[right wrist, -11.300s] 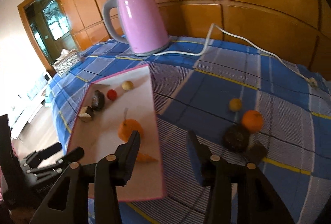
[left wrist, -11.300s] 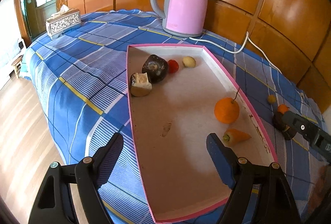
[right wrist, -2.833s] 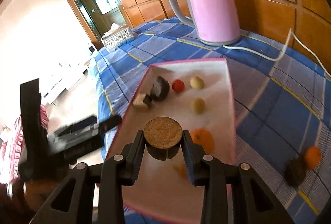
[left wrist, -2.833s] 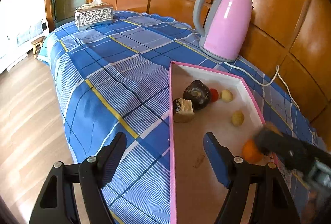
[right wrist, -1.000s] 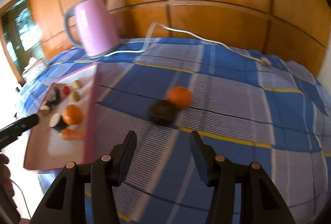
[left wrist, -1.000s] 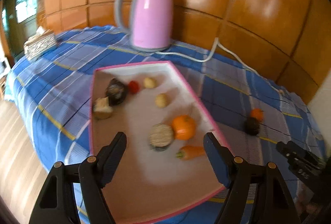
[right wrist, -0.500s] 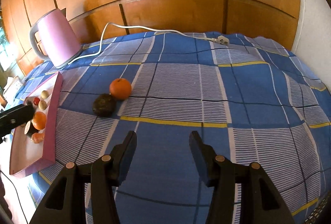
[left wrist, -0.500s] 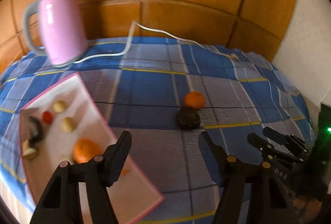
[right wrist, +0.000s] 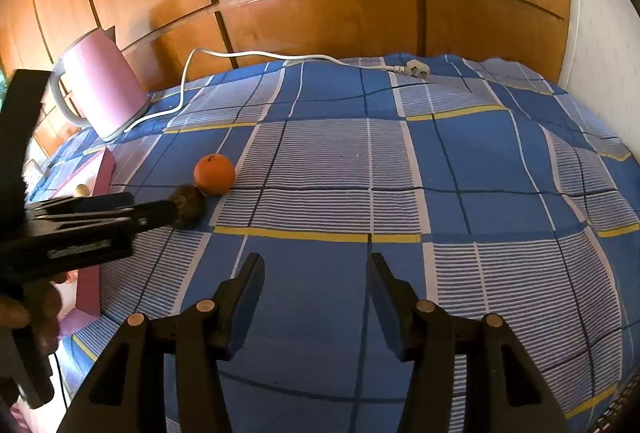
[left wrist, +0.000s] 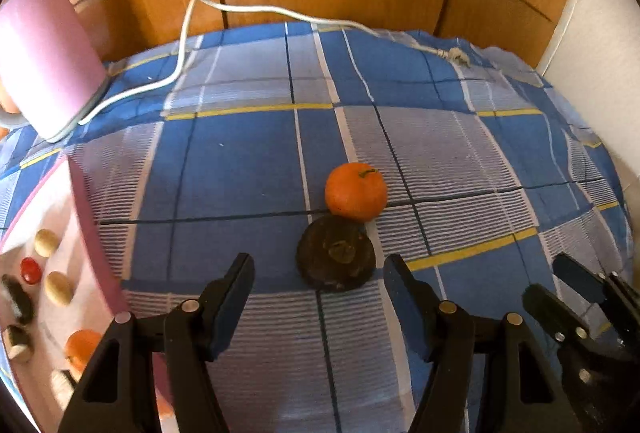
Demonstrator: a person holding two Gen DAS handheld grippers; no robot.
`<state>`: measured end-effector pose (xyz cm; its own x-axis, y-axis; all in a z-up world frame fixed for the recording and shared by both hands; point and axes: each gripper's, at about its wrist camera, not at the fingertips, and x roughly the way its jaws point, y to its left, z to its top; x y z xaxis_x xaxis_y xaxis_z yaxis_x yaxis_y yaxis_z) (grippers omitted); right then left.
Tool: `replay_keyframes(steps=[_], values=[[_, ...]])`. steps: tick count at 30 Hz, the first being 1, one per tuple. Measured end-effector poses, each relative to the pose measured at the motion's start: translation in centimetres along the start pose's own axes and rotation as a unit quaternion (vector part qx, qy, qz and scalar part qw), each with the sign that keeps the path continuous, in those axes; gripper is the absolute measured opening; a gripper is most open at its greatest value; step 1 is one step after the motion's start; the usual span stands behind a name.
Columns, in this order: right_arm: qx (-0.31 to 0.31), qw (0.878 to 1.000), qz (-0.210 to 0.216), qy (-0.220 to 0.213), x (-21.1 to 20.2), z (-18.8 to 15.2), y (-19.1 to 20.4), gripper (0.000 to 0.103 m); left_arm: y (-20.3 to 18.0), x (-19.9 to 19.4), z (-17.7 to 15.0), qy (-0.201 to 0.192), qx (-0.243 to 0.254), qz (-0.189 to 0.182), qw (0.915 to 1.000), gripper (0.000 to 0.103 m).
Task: Organize fruits
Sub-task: 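Reach the left gripper to the dark round root and grasp it, then carry the dark round root into the tray with the left gripper and release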
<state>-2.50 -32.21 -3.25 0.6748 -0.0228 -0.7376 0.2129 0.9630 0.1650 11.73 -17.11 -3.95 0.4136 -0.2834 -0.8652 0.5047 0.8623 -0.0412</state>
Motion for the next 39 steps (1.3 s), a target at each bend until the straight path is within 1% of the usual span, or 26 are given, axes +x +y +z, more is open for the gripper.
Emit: replay_keyframes(steps=[2, 3, 4, 5, 6, 8, 13, 19, 26, 33, 39], values=[[0.001, 1.0, 0.0, 0.0, 0.0, 0.0, -0.1, 0.054, -0.1, 0.9, 0.2, 0.005, -0.002, 0.001, 1.0, 0.066], [0.002, 1.0, 0.0, 0.0, 0.0, 0.0, -0.2, 0.054, -0.1, 1.3, 0.3, 0.008, -0.003, -0.002, 1.0, 0.059], [0.003, 1.0, 0.0, 0.0, 0.0, 0.0, -0.3, 0.054, -0.1, 1.9, 0.3, 0.017, -0.007, -0.019, 0.9996, 0.05], [0.005, 1.0, 0.0, 0.001, 0.0, 0.0, -0.5, 0.054, -0.2, 1.9, 0.2, 0.015, -0.005, -0.018, 0.9997, 0.05], [0.006, 1.0, 0.0, 0.001, 0.0, 0.0, -0.6, 0.054, -0.5, 1.8, 0.2, 0.009, 0.002, -0.014, 0.9999, 0.046], [0.008, 1.0, 0.0, 0.002, 0.1, 0.0, -0.7, 0.054, -0.8, 1.6, -0.1, 0.004, 0.009, -0.014, 0.9999, 0.046], [0.011, 1.0, -0.001, 0.002, 0.2, 0.0, -0.9, 0.054, 0.0, 0.2, -1.5, -0.004, -0.022, -0.035, 0.9991, 0.045], [0.008, 1.0, -0.002, 0.005, 0.3, -0.2, -0.7, 0.054, 0.5, -3.0, -3.4, -0.033, -0.039, -0.04, 0.9979, 0.045], [0.013, 1.0, 0.004, 0.025, 1.0, -0.8, -0.6, 0.054, 0.9, -5.9, -4.9, -0.056, -0.048, -0.042, 0.9964, 0.045], [0.018, 0.999, 0.01, 0.033, 1.2, -1.0, -0.4, 0.054, 1.2, -7.5, -6.0, -0.067, -0.056, -0.053, 0.9948, 0.045], [0.012, 0.999, 0.028, 0.041, 1.7, -0.6, 0.2, 0.053, 1.7, -8.7, -6.8, -0.075, -0.064, -0.056, 0.9936, 0.046]])
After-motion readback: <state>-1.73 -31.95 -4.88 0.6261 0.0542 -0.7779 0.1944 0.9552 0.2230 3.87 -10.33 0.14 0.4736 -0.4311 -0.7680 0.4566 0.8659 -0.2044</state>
